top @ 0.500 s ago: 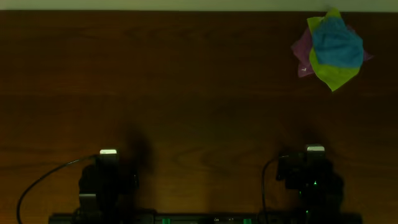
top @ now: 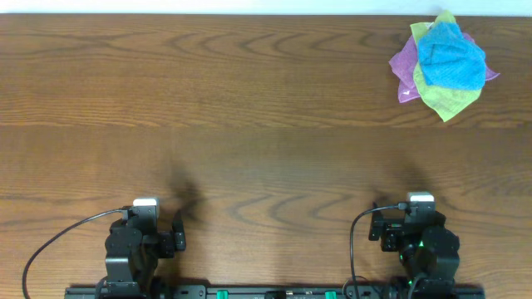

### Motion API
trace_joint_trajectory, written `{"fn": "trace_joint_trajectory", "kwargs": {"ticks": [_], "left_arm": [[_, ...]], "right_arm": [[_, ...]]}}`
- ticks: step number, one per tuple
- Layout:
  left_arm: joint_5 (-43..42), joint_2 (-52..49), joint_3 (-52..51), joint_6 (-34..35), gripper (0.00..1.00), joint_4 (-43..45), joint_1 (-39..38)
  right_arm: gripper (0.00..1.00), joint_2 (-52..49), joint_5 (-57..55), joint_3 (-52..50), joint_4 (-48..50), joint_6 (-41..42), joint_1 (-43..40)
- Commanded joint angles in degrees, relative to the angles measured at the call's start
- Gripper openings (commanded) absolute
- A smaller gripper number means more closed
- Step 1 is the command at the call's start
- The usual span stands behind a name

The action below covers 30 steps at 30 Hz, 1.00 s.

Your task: Fold the cloth

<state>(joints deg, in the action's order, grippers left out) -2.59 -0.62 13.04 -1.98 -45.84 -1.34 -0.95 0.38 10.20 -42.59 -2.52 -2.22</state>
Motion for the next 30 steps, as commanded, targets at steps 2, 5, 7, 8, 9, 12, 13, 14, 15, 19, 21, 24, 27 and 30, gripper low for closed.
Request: {"fn": "trace_joint_trajectory", "kwargs": {"ticks": [2, 5, 7, 8, 9, 12, 13, 14, 15, 19, 21, 24, 27, 30], "left_arm": [[0.0, 0.4, -2.4, -0.6, 0.96, -1.9, -0.3], [0.0, 0.4, -2.4, -0.6, 0.95, -1.9, -0.3], [0.0, 0.4, -2.4, -0.6, 0.95, -1.9, -0.3], [0.0, 0.4, -2.4, -0.6, 0.95, -1.9, -0.3], [0.0, 0.4, -2.4, -0.6, 0.95, -1.9, -0.3], [0.0, 0.4, -2.4, -0.6, 0.95, -1.9, -0.3], [0.0, 0.4, -2.4, -0.6, 0.95, -1.9, -0.3], [0.0, 0.4, -2.4, -0.6, 0.95, -1.9, -0.3], [0.0, 0.4, -2.4, -0.6, 0.95, -1.9, -0.3], [0.0, 0.4, -2.4, -0.6, 0.95, -1.9, -0.3], [0.0, 0.4, -2.4, -0.6, 0.95, -1.9, -0.3], [0.0, 0.4, -2.4, -0.6, 0.95, -1.9, -0.3], [0.0, 0.4, -2.4, -0.6, 0.95, -1.9, -0.3], [0.0, 0.4, -2.4, -0.6, 0.95, -1.9, -0.3]], "right_arm": [[0.99, 0.7, -0.3, -0.9, 0.0, 0.7, 0.5], [0.99, 0.7, -0.3, -0.9, 0.0, 0.7, 0.5], [0.99, 0.7, -0.3, -0.9, 0.0, 0.7, 0.5], [0.99, 0.7, -0.3, -0.9, 0.0, 0.7, 0.5], [0.99, 0.7, -0.3, -0.9, 0.0, 0.7, 0.5], [0.99, 0.7, -0.3, -0.9, 0.0, 0.7, 0.5], [0.99, 0.7, -0.3, -0.9, 0.0, 0.7, 0.5], [0.99, 0.7, -0.3, -0.9, 0.0, 0.7, 0.5], [0.99, 0.7, -0.3, -0.9, 0.0, 0.7, 0.5], [0.99, 0.7, -0.3, -0.9, 0.0, 0.7, 0.5], [0.99, 0.7, -0.6, -0.9, 0.0, 0.7, 0.5], [0.99, 0.7, -0.6, -0.9, 0.0, 0.7, 0.5], [0.99, 0.6, 0.6, -0.9, 0.7, 0.8, 0.5], [0.99, -2.3, -0.5, 0.1, 4.0, 2.9, -0.1]]}}
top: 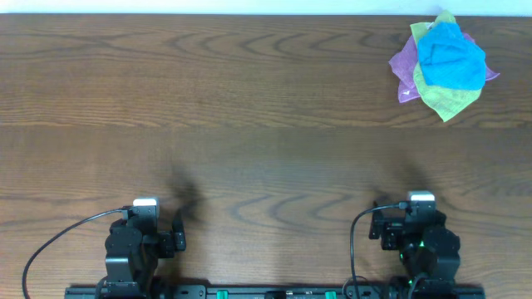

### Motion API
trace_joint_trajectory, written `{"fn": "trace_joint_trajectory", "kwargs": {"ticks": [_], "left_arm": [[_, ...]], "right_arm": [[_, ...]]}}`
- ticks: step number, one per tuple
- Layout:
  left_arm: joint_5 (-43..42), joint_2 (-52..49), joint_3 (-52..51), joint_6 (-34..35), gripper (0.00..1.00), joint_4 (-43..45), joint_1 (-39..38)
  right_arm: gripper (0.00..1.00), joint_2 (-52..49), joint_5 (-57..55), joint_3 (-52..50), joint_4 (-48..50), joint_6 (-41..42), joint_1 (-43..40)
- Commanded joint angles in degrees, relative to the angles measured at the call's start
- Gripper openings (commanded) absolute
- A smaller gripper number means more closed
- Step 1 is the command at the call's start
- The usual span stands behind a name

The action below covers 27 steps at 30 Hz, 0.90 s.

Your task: Fold the cloth

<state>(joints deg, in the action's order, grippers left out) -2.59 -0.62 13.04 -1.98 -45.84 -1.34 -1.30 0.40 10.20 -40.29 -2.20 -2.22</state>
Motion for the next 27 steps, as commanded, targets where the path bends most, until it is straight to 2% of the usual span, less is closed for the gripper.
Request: {"fn": "trace_joint_trajectory", "kwargs": {"ticks": [1, 3, 14, 20, 27], "left_arm": [[0.0, 0.4, -2.4, -0.6, 0.95, -1.9, -0.3], [0.0, 0.4, -2.4, -0.6, 0.96, -1.9, -0.3], [0.0, 0.4, -2.4, -0.6, 0.95, -1.9, -0.3], [0.0, 0.4, -2.4, -0.6, 0.95, -1.9, -0.3], [0.0, 0.4, -2.4, -0.6, 0.95, -1.9, -0.3]], "right_arm": [[0.99, -4.0, -1.4, 1.1, 2.9, 4.4, -0.6], [0.99, -10.6, -2.6, 4.8, 5.0, 7.6, -2.2], [0.99, -47.9, -2.3, 37.6, 4.7, 9.0, -10.3], [0.99, -65.8, 1.8, 51.8, 3.6, 9.0, -12.6], [0.99, -81.8, 3.1, 64.7, 3.6, 9.0, -15.4]]}}
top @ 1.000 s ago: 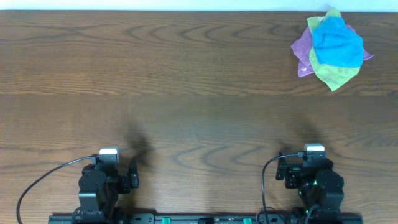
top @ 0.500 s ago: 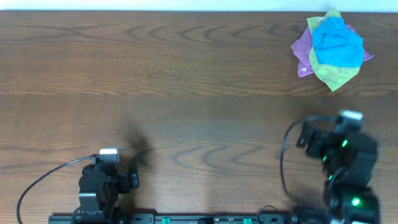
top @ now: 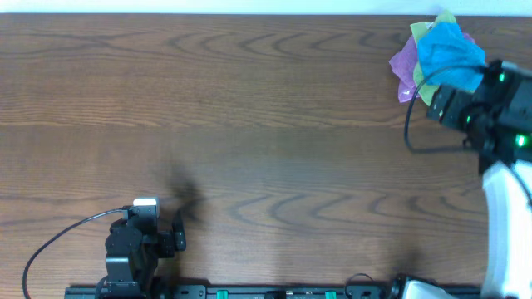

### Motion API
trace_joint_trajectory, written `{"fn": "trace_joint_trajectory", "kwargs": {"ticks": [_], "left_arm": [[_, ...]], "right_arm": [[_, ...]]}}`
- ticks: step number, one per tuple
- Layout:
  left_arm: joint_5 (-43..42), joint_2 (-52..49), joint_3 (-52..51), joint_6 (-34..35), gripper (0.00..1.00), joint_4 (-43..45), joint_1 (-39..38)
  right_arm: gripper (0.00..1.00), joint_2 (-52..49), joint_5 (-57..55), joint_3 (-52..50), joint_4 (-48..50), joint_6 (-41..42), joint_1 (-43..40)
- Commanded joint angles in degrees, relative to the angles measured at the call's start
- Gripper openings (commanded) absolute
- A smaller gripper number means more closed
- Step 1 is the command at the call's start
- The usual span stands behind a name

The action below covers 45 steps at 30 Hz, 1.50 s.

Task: Fold the cloth
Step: 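Reach the right gripper to the cloth pile and grasp the blue cloth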

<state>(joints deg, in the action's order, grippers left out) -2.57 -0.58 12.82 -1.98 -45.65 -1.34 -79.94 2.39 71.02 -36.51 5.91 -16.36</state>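
A pile of cloths lies at the table's far right corner: a blue cloth on top, a green one under it and a purple one sticking out on the left. My right gripper hangs over the pile's near edge, covering part of it. Its fingers are hidden under the wrist, so its state cannot be told. My left gripper rests folded at the near left edge, its fingers together and holding nothing.
The brown wooden table stretches between the arms and the pile. The right arm's white link runs along the right edge. A black cable loops beside the left arm's base.
My right arm was folded at the near edge; it is now stretched out to the far right corner, with the gripper over the cloth pile. The pile and the left arm are unchanged.
At both earlier moments the two arms sat folded at the near edge and the cloth pile lay untouched at the far right. Now the right arm reaches over the pile while the left stays parked.
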Motion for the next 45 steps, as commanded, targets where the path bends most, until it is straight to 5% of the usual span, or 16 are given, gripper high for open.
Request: {"fn": "trace_joint_trajectory", "kwargs": {"ticks": [1, 9, 24, 36, 45], "left_arm": [[0.0, 0.4, -2.1, -0.6, 0.95, -2.1, -0.3], [0.0, 0.4, -2.1, -0.6, 0.96, -2.1, -0.3], [0.0, 0.4, -2.1, -0.6, 0.95, -2.1, -0.3], [0.0, 0.4, -2.1, -0.6, 0.95, -2.1, -0.3], [0.0, 0.4, -2.1, -0.6, 0.95, -2.1, -0.3]], "right_arm": [[0.99, -5.4, 1.0, 6.0, -0.2, 0.9, -1.9], [0.99, -18.3, 2.9, 17.2, 0.7, -0.7, -7.0], [0.98, -22.7, 1.7, 17.4, 15.2, -0.3, -7.3], [0.97, -38.7, 6.8, 25.4, 19.1, 2.3, -7.2], [0.84, -41.9, 8.4, 25.9, 19.1, 3.2, -7.2]]}}
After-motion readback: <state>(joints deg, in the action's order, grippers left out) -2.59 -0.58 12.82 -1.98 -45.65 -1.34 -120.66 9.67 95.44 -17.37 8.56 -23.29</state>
